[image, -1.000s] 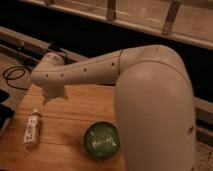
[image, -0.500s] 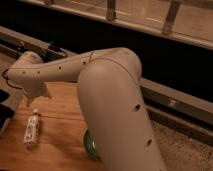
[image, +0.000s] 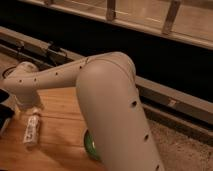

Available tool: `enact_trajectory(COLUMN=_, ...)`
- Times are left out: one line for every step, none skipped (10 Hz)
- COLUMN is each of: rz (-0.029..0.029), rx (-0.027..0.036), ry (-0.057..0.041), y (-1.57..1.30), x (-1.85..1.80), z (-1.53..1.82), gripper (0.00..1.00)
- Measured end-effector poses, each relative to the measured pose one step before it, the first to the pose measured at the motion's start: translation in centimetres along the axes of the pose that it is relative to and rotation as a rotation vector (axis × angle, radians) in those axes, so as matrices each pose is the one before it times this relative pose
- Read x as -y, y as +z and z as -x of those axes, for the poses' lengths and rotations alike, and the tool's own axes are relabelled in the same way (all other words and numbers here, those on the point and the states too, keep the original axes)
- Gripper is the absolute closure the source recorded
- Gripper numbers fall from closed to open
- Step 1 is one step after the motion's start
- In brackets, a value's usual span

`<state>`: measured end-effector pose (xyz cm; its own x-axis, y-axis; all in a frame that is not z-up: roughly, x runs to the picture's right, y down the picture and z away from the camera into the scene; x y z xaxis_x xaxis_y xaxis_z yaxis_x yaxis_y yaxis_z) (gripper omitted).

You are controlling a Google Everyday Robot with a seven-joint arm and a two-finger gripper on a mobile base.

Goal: Place the bottle in the ceramic bowl

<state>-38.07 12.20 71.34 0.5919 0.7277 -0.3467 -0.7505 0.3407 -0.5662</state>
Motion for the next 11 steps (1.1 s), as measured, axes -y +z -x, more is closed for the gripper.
enact_trajectory(rz=-0.00284, rx=0.00227, ry=0.00069, y=-0.029, x=0.109, z=0.060, gripper=0.35)
enact_trajectory(rz=-0.00045, rx=0.00044, ry=0.00408, y=-0.064, x=0.199, z=-0.008, gripper=0.35)
enact_trajectory(rz=-0.00020, rx=-0.00068, ry=0.00003, y=0.030, x=0.003, z=-0.021, gripper=0.35)
enact_trajectory(rz=-0.00046, rx=-0.00260, ry=-0.00228, y=0.011, x=-0.169, z=-0.013, gripper=0.35)
enact_trajectory(rz=-0.00172, rx=-0.00397, ry=-0.00801, y=0.134, x=-0.027, z=0.086, gripper=0.35)
enact_trajectory(rz=0.00078, rx=-0.00331, ry=-0.01736, y=0.336, x=-0.384, z=0.331, gripper=0.35)
enact_trajectory(rz=0.00411, rx=-0.00262, ry=-0.02585, y=0.646, x=-0.746, z=0.780, gripper=0.35)
enact_trajectory(rz=0.00403, rx=-0.00281, ry=-0.02858, y=0.854, x=-0.805, z=1.108, gripper=0.35)
enact_trajectory(rz=0.00335, rx=-0.00523, ry=-0.01230, y=0.584, x=-0.282, z=0.417, gripper=0.35)
enact_trajectory(rz=0.00081, rx=-0.00957, ry=0.00051, y=0.879, x=0.263, z=0.144, gripper=0.35)
enact_trajectory(rz=0.00184, rx=-0.00851, ry=0.00673, y=0.753, x=0.409, z=-0.344, gripper=0.35)
